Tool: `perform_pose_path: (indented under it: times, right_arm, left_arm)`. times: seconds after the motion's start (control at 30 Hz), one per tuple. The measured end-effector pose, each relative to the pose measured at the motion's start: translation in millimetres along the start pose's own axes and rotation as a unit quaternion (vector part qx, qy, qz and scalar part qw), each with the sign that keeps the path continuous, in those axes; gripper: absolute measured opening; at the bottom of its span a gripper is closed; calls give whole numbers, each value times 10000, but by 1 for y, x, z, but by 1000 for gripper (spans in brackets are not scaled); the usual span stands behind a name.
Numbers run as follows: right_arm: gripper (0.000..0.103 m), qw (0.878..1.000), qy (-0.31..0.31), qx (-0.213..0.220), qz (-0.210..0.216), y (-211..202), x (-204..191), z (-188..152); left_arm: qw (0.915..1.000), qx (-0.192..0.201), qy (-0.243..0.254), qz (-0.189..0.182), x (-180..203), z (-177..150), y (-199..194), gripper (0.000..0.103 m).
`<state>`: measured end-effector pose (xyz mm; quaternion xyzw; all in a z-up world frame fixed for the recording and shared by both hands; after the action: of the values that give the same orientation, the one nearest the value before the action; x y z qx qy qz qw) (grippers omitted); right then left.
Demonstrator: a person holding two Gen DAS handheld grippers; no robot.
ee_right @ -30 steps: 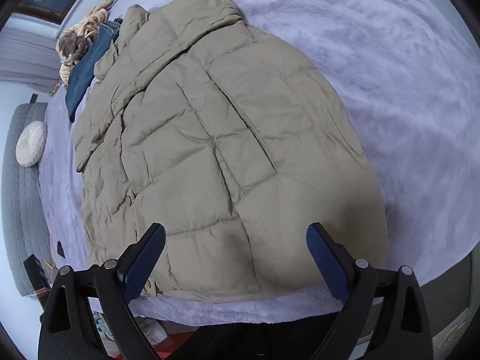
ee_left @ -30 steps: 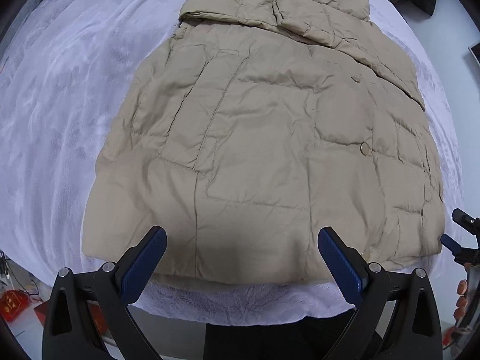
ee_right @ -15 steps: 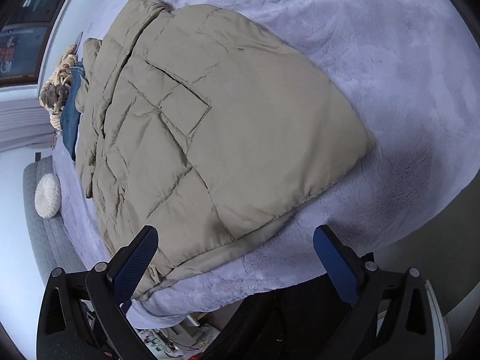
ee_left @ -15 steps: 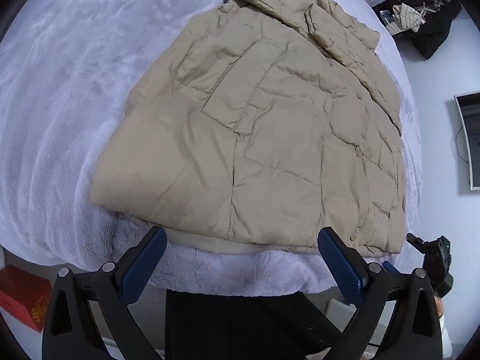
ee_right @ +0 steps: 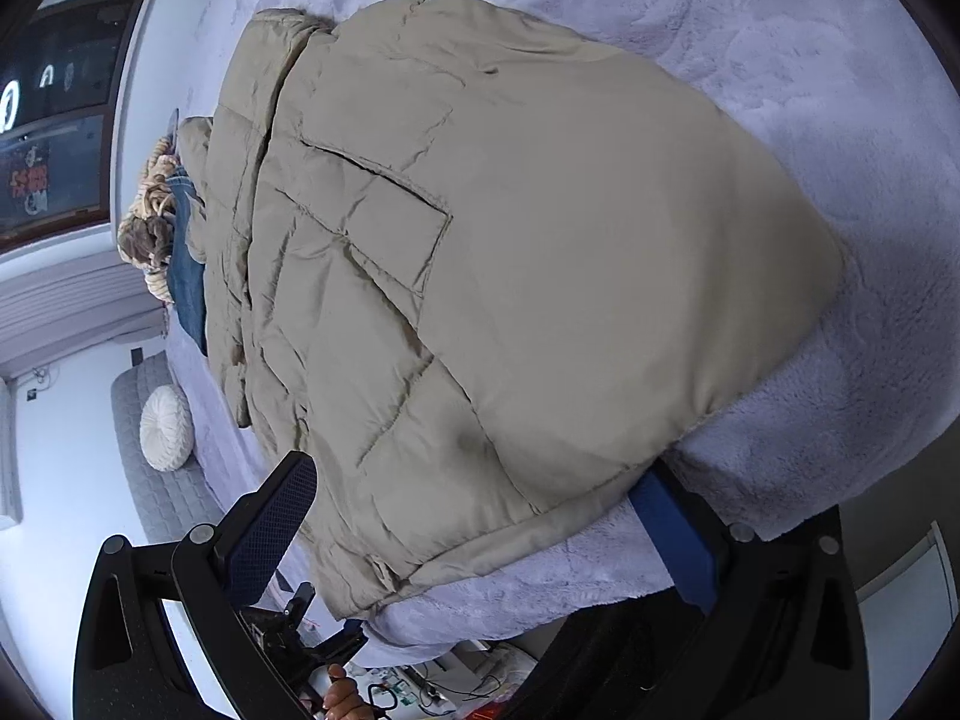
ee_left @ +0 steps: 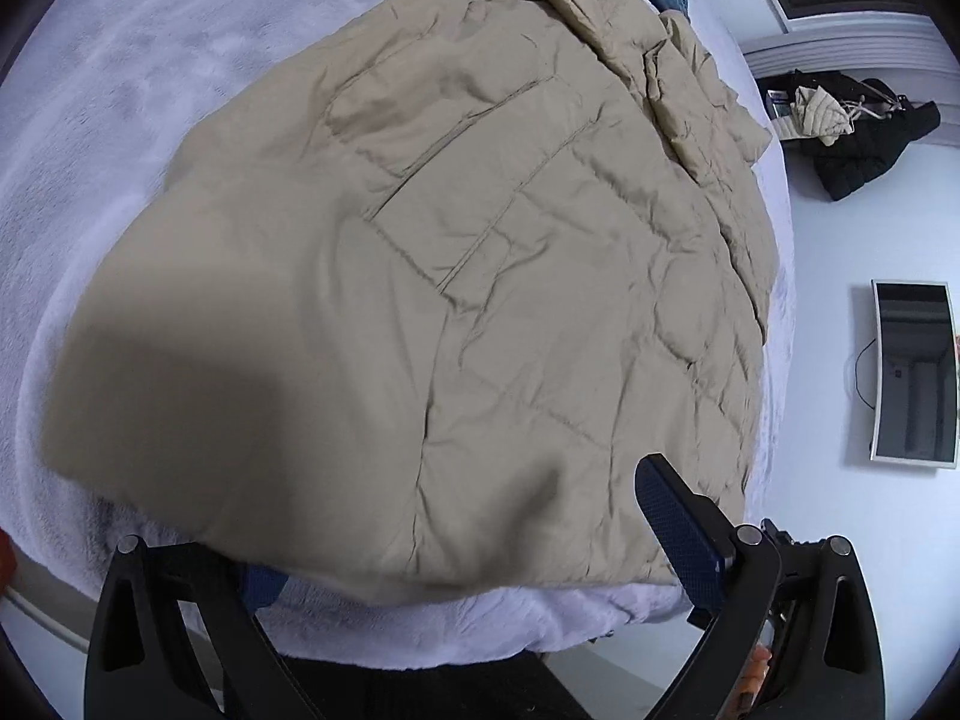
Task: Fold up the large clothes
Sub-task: 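Grasp the jacket hem with both tools and lift it toward the collar, then lay the lifted hem over the jacket body and open both tools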
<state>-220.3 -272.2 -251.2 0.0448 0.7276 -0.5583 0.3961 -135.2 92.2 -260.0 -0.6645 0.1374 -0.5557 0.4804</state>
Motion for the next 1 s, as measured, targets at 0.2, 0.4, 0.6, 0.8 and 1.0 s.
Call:
perform_pose_path:
  times: [0.2, 0.4, 0.6, 0.8, 1.0]
  right_arm:
    - [98, 9989, 393, -8, 250, 4, 5, -1]
    - [23, 9968, 783, -45, 117, 6, 25, -1]
    - [9, 9995, 283, 98, -65, -2, 9, -2]
    - [8, 9993, -255, 246, -75, -14, -17, 7]
    - [7, 9945, -964, 398, -55, -27, -63, 31]
  left_arm:
    - [9991, 22, 390, 194, 8, 8, 6, 22]
    - [9962, 132, 787, 357, 13, 12, -8, 21]
    - [9915, 277, 1198, 432, 24, 16, -19, 21]
    - [9840, 662, 1633, 283, 52, 30, -45, 21]
    - [9773, 1134, 1784, 134, 87, 59, -72, 21]
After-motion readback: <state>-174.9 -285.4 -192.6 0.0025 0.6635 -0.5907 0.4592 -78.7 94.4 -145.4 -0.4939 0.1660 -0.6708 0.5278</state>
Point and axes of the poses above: each gripper's, at about its wrist camera, not at the fingertips, and y roughly the way its jaws point, x to its right, z to its top, the point moved 6 cm from there along y, roughly the way its jaws point, and after that the axes turned 9 degrees about x, right-handed, at the moved point
